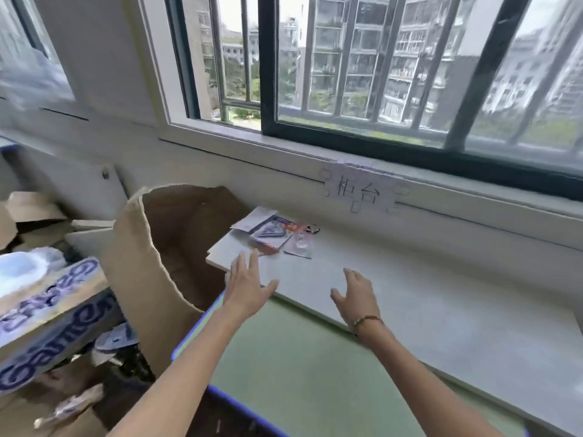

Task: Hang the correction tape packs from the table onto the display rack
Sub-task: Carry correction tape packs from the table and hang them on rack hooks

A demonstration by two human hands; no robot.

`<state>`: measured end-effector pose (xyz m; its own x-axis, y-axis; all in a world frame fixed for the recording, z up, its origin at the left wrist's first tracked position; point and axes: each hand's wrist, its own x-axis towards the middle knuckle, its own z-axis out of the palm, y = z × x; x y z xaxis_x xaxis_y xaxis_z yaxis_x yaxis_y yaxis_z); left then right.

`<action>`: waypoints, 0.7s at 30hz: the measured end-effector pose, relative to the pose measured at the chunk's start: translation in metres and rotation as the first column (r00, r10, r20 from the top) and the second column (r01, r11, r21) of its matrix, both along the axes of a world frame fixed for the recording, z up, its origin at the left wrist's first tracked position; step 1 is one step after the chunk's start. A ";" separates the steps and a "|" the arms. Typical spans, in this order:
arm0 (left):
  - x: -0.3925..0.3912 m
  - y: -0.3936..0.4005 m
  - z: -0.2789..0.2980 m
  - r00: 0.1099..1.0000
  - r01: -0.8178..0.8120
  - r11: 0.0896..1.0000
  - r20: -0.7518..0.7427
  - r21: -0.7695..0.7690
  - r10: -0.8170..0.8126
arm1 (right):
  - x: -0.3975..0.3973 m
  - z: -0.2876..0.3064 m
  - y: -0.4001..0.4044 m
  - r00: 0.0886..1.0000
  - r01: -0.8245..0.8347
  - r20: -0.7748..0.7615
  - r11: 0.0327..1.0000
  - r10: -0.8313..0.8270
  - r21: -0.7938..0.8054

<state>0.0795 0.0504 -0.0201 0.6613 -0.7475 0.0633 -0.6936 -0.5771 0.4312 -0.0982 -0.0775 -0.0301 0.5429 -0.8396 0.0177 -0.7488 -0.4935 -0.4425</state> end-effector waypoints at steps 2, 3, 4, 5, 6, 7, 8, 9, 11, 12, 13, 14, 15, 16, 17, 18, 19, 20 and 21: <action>0.022 -0.036 -0.011 1.000 -0.006 0.998 0.006 0.060 0.006 | 0.030 -0.009 -0.028 1.000 -0.023 -0.015 0.999 0.024 0.028; 0.033 -0.052 -0.015 1.000 -0.010 0.997 0.007 0.082 0.010 | 0.044 -0.012 -0.042 0.999 -0.030 -0.025 0.999 0.031 0.037; 0.043 -0.067 -0.019 1.000 -0.013 0.996 0.003 0.094 0.012 | 0.058 -0.014 -0.055 0.999 -0.033 -0.036 0.999 0.034 0.041; 0.052 -0.082 -0.022 1.000 -0.012 0.996 0.001 0.093 0.012 | 0.073 -0.017 -0.068 0.998 -0.034 -0.046 0.998 0.036 0.044; 0.062 -0.095 -0.025 1.000 -0.007 0.996 -0.008 0.086 0.008 | 0.086 -0.018 -0.080 0.998 -0.033 -0.056 0.998 0.036 0.050; 0.071 -0.108 -0.028 1.000 0.001 0.997 -0.021 0.079 0.001 | 0.100 -0.020 -0.091 0.998 -0.029 -0.062 0.998 0.033 0.061; 0.080 -0.120 -0.032 0.999 0.009 0.997 -0.037 0.076 -0.006 | 0.112 -0.022 -0.100 0.998 -0.022 -0.064 0.997 0.027 0.074; 0.089 -0.131 -0.037 0.999 0.012 0.996 -0.049 0.084 -0.008 | 0.123 -0.025 -0.108 0.997 -0.018 -0.067 0.996 0.024 0.088; 0.105 -0.149 -0.045 0.999 0.019 0.994 -0.041 0.112 -0.014 | 0.145 -0.031 -0.122 0.997 -0.004 -0.071 0.994 0.012 0.111; 0.113 -0.158 -0.051 0.999 0.028 0.991 -0.029 0.129 -0.025 | 0.155 -0.034 -0.128 0.997 0.013 -0.072 0.991 -0.003 0.130; 0.120 -0.166 -0.057 0.999 0.043 0.989 -0.018 0.144 -0.041 | 0.164 -0.037 -0.133 0.997 0.033 -0.073 0.989 -0.022 0.143; 0.126 -0.173 -0.062 0.998 0.062 0.985 -0.009 0.161 -0.061 | 0.171 -0.040 -0.137 0.996 0.052 -0.078 0.988 -0.041 0.147; 0.131 -0.179 -0.066 0.996 0.083 0.980 -0.004 0.179 -0.084 | 0.178 -0.043 -0.140 0.994 0.070 -0.089 0.987 -0.058 0.143; 0.134 -0.184 -0.071 0.995 0.101 0.975 -0.003 0.196 -0.102 | 0.185 -0.047 -0.143 0.992 0.087 -0.103 0.987 -0.074 0.134; 0.137 -0.189 -0.074 0.994 0.110 0.971 -0.001 0.211 -0.112 | 0.191 -0.050 -0.146 0.989 0.102 -0.120 0.987 -0.087 0.128; 0.140 -0.192 -0.078 0.993 0.116 0.968 0.008 0.225 -0.121 | 0.196 -0.052 -0.148 0.986 0.115 -0.135 0.986 -0.099 0.121; 0.143 -0.196 -0.080 0.991 0.124 0.964 0.027 0.236 -0.134 | 0.201 -0.055 -0.149 0.982 0.132 -0.151 0.985 -0.114 0.116; 0.146 -0.199 -0.083 0.988 0.136 0.960 0.044 0.246 -0.151 | 0.205 -0.058 -0.150 0.978 0.149 -0.165 0.983 -0.130 0.107; 0.148 -0.202 -0.084 0.985 0.147 0.956 0.054 0.254 -0.165 | 0.209 -0.059 -0.150 0.973 0.164 -0.177 0.982 -0.145 0.097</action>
<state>0.2271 -0.1513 -0.1043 0.5357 -0.8392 -0.0930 -0.8078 -0.5415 0.2328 0.1107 -0.2274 -0.0895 0.3933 -0.9054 -0.1601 -0.8807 -0.3209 -0.3484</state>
